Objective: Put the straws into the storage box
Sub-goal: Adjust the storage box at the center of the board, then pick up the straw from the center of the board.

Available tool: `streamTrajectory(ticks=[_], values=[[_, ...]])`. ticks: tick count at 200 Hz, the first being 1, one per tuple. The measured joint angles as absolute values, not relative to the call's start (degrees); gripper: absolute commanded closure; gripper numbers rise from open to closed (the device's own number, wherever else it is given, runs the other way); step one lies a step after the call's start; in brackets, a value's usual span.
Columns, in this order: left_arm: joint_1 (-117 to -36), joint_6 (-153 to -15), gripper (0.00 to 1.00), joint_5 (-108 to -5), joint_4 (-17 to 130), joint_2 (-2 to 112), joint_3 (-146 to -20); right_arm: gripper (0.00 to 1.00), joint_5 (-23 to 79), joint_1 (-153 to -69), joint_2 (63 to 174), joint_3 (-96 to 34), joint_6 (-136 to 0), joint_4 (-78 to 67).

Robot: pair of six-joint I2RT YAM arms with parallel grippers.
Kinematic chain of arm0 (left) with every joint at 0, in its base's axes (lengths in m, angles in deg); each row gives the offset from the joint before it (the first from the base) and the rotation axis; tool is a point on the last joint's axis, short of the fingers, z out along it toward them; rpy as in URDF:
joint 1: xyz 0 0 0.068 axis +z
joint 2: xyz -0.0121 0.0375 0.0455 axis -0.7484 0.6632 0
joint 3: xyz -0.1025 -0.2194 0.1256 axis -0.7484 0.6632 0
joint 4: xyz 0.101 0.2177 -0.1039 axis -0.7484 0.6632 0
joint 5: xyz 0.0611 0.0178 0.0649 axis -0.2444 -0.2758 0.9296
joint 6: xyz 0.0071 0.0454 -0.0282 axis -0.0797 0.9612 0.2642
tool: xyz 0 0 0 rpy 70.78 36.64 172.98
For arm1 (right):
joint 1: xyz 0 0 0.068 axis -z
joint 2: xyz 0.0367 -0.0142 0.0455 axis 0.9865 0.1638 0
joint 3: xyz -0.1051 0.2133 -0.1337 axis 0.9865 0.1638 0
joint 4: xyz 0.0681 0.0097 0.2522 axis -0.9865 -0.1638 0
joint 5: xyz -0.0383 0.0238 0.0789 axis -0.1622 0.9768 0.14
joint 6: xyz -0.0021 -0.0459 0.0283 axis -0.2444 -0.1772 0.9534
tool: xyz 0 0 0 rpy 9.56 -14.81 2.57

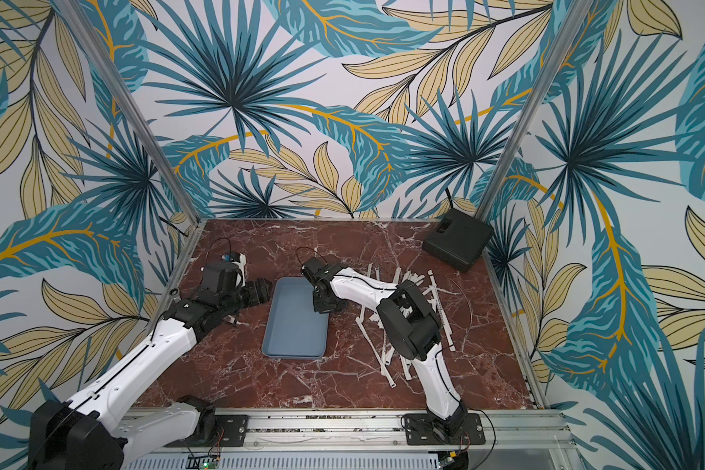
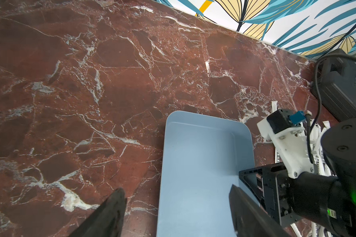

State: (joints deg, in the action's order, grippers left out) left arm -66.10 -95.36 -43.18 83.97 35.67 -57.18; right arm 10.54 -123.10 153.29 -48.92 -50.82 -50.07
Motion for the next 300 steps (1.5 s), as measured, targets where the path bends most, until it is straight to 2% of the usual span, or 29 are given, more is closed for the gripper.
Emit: streamTrajectory(ticks=[19, 56, 76, 115, 156, 196, 218, 259, 300], values=[[-66.1, -95.8, 0.16, -43.0, 84.8, 35.6, -57.2, 0.53, 12.8, -123.0, 149.7, -44.9, -50.4, -50.2], [-66.2, -96.0, 0.11, -40.9, 89.2, 33.8, -57.2, 0.55, 12.1, -122.5, 131.6, -32.6, -51.5, -54.6], [-66.8, -96.2, 0.08, -40.1, 89.8, 31.9, -57.2, 0.55, 9.9, -122.1, 126.1, -26.2, -52.7, -56.8], [-71.9, -97.1, 0.07, -38.2, 88.9, 29.1, -55.1, 0.55, 6.7, -122.2, 127.6, -19.6, -54.6, -61.4], [-72.3, -98.2, 0.07, -38.2, 88.1, 31.0, -53.4, 0.62, 4.7, -122.2, 132.6, -19.6, -56.8, -60.7], [-72.3, -98.9, 0.08, -38.3, 86.1, 31.7, -52.7, 0.82, 5.7, -122.3, 135.3, -19.7, -58.3, -58.3], [-72.3, -99.4, 0.09, -38.1, 85.9, 32.2, -52.7, 0.89, 6.7, -122.4, 135.2, -19.6, -58.8, -57.6], [-72.3, -100.5, 0.1, -35.7, 86.2, 31.3, -52.7, 0.93, 11.0, -122.4, 128.3, -19.0, -57.4, -57.3], [-72.2, -101.2, 0.11, -34.8, 86.2, 29.2, -52.7, 0.94, 17.5, -123.2, 121.3, -23.9, -48.7, -54.2]])
